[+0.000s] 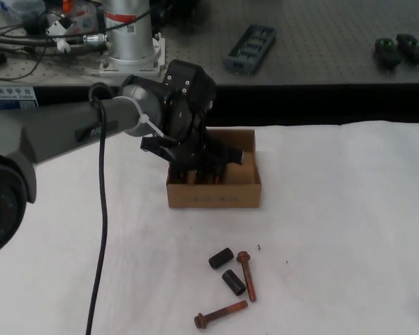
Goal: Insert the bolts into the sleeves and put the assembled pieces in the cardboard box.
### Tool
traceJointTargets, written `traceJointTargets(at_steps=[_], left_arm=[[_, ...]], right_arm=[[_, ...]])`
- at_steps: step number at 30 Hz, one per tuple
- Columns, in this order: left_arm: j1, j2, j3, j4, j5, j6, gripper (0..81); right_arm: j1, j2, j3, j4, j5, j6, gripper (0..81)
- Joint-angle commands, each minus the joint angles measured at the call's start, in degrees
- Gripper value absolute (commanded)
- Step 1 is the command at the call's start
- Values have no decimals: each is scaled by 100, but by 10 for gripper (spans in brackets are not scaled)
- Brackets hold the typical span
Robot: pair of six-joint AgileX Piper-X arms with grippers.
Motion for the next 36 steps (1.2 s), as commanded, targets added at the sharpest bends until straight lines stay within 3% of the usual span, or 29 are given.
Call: traceJointTargets(at_steps=[1, 14, 19, 21, 28, 36], left_arm=[[17, -21, -63, 4, -108, -150, 307], [42, -1141, -63, 498, 105, 29, 275], [122, -1878, -63, 1277, 101, 360, 88], [163, -2099, -63, 1669, 101, 515, 57], [250, -2669, -53, 3161, 81, 1171, 57], [327, -3538, 824, 2920, 33, 1038, 57]], right_arm=[[-11, -42, -18, 2, -36, 26, 37], [-11, 73, -18, -352, 195, 139, 37], [-24, 692, -91, -677, -265, 139, 37], [-25, 1097, -223, -675, -495, 139, 37], [-50, 2495, -982, -675, -909, 61, 37], [-581, 3644, -1707, -336, -1821, -1246, 2]])
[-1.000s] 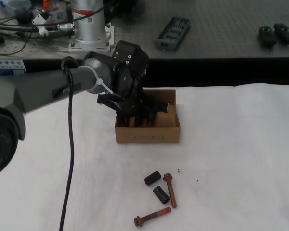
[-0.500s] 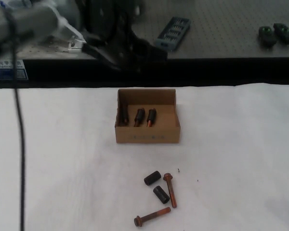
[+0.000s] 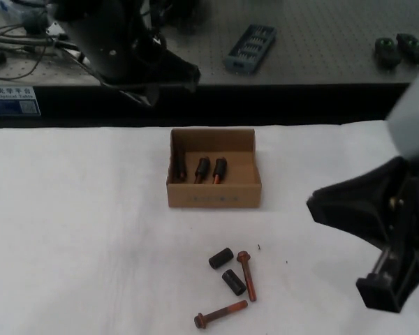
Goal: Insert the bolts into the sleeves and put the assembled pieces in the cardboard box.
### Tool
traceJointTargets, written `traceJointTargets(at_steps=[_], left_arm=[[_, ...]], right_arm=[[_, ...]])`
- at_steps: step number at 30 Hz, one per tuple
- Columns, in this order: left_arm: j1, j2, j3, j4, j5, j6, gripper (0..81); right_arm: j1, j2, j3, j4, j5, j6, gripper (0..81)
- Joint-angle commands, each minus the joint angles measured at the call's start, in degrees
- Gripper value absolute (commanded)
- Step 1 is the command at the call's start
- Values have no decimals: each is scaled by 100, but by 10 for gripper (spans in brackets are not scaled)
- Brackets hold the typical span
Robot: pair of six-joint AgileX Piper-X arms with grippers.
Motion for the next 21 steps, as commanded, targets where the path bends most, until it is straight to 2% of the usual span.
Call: traceJointTargets(at_steps=[1, 4, 7, 11, 16, 21], left_arm=[[116, -638, 740, -137, -104, -54, 57], [219, -1198, 1620, -484, -71, -269, 57], [290, -1856, 2586, -932, -55, -306, 57], [302, -2895, 3863, -1361, -56, -306, 57], [302, -4087, 5026, -1601, -104, -306, 57], [302, -5283, 5925, -1605, -104, -254, 57]], right_arm=[[-81, 68, -97, 117, -323, -330, 28], [-325, 404, -221, 361, -508, -640, 177], [-408, 725, -277, 407, -485, -1182, 271], [-381, 1302, -383, 439, -485, -1918, 272], [-358, 2193, -704, 686, -442, -2384, 272], [-198, 3115, -1166, 1084, -291, -3445, 272]])
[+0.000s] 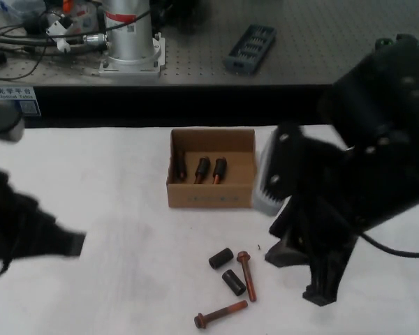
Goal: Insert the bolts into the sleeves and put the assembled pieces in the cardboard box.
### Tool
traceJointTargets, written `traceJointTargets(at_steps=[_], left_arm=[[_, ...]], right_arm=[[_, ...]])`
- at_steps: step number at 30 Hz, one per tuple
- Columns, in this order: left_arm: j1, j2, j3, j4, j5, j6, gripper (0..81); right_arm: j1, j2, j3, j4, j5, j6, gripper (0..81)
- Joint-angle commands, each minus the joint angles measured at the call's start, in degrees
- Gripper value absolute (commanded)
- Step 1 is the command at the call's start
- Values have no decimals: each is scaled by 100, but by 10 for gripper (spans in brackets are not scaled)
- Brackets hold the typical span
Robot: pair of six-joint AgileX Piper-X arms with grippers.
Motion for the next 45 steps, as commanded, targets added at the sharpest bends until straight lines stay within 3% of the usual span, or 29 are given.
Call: traceJointTargets(at_steps=[1, 5, 10, 12, 15, 18, 19, 24, 39, 45], left_arm=[[9, -537, 363, 13, -39, -1, 57], [9, -1206, 784, 13, -39, -1, 57], [9, -1886, 1005, 322, -39, -1, 57], [9, -2081, 1003, 494, -39, -1, 57], [9, -2344, 1003, 683, -39, -1, 57], [9, -2548, 1003, 777, -39, -1, 57], [9, -2602, 1003, 808, -39, -1, 57], [9, -2736, 1003, 1041, -39, -1, 57], [9, -2734, 1003, 1211, -39, 11, 57], [9, -2734, 1003, 1210, 46, 11, 57]], right_arm=[[113, 255, -188, 142, 96, -411, 272], [504, 790, -340, 142, 192, -898, 268], [920, 1427, -488, 94, 361, -1069, 157], [1015, 1664, -597, 94, 368, -1031, 153], [1080, 1955, -753, 94, 413, -749, 233], [1079, 2186, -922, 140, 515, -581, 391], [1079, 2245, -952, 143, 605, -594, 396], [1079, 2441, -999, 25, 582, -638, 288], [870, 3034, -1033, -355, 603, -893, 271], [870, 3034, -1122, -333, 603, -766, 14]])
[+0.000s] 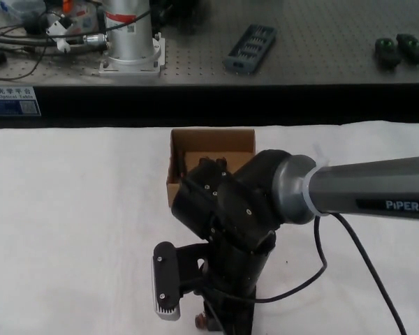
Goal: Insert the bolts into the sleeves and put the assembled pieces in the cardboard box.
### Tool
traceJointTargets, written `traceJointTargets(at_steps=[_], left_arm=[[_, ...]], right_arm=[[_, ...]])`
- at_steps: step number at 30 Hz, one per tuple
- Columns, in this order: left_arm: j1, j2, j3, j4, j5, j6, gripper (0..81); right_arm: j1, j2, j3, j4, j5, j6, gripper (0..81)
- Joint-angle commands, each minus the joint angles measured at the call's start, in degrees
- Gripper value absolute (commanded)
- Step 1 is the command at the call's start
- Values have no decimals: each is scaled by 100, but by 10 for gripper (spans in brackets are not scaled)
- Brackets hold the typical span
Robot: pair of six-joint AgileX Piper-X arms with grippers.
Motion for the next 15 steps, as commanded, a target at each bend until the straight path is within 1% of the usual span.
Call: traceJointTargets(at_steps=[1, 5, 9, 15], left_arm=[[9, -42, -9, 34, 117, 41, 57], [9, 2, -9, 11, 575, 575, 57], [9, 345, -9, -135, 596, 868, 57], [9, 1253, -164, -719, 1361, 1026, 57]], right_arm=[[-47, 119, -67, -112, 27, 128, 34], [-47, -54, -130, -111, -20, 693, 36], [-47, -467, -119, -117, -32, 1103, 37], [-151, -1307, -92, -154, -74, 1780, 37]])
